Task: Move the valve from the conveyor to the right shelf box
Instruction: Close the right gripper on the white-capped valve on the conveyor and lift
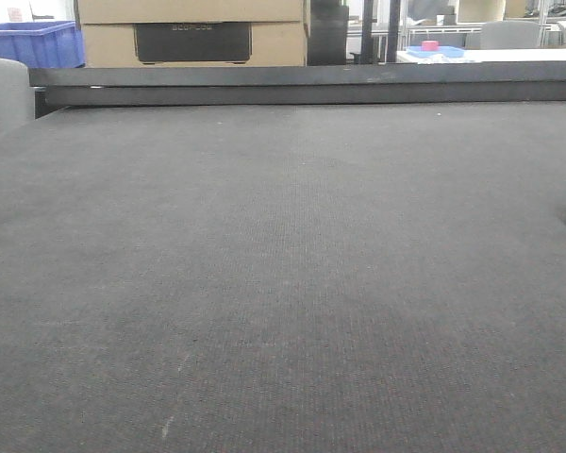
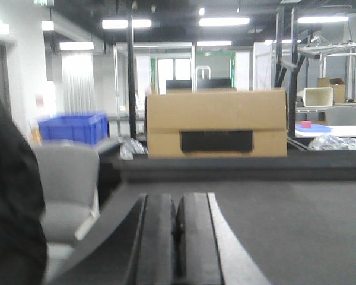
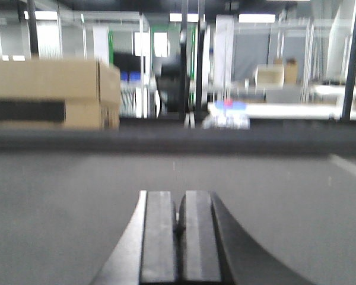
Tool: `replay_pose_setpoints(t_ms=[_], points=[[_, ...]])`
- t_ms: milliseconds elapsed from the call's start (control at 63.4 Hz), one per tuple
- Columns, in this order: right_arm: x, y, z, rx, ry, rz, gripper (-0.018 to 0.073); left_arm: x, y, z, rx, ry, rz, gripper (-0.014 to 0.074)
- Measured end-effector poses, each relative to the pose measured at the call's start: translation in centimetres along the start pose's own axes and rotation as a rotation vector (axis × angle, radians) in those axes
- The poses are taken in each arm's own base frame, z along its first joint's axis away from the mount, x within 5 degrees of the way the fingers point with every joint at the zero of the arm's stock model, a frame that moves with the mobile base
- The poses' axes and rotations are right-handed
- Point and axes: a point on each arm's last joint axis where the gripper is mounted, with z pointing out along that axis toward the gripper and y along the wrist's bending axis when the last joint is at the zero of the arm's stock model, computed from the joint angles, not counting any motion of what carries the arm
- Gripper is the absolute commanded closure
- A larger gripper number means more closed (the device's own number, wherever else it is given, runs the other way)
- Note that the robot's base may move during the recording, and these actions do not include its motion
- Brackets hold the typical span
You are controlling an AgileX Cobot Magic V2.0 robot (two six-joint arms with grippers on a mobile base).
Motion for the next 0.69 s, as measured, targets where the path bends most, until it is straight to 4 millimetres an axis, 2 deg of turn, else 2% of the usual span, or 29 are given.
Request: replay_pose_setpoints(t_ms=[110, 174, 268, 395, 458, 505, 568, 584, 694], points=[[-3.5, 0.2, -0.4, -0.006, -0.051, 0.000, 0.0722, -3.1, 0.4, 0.7, -0.002, 0.060, 0.031, 0.0692], [-6.0, 0.4, -0.7, -0.010, -0.064, 0.000, 0.0721, -4.7, 0.6, 1.4, -0.002, 0.113, 0.036, 0.0638], [-8.4, 0.6, -0.3, -0.011, -0.008, -0.001, 0.0674, -6.7, 0.8, 2.8, -0.001, 0.206, 0.039, 0.0494], [-11.0, 0.7, 1.3, -0.011, 0.042, -0.001, 0.0469, -8.8, 1.1, 4.9, 0.003, 0.334, 0.038, 0.0284], [-11.8, 0.8, 2.2, -0.011, 0.059, 0.001, 0.0313, -9.5, 1.1, 6.0, 0.014, 0.369, 0.028, 0.0173], [-12.3, 0.8, 2.9, -0.010, 0.071, 0.001, 0.0161, -10.0, 0.9, 6.7, 0.037, 0.384, 0.009, 0.0108], [-12.2, 0.8, 4.0, -0.008, 0.109, 0.003, 0.0007, -10.2, 0.7, 7.2, 0.061, 0.394, -0.021, 0.0064], [-12.2, 0.8, 4.2, -0.008, 0.116, 0.003, -0.0017, -10.3, 0.6, 7.4, 0.067, 0.397, -0.032, 0.0056], [-11.4, 0.8, 5.9, -0.004, 0.188, 0.003, -0.0011, -10.1, 0.2, 8.2, 0.094, 0.424, -0.080, 0.0019]])
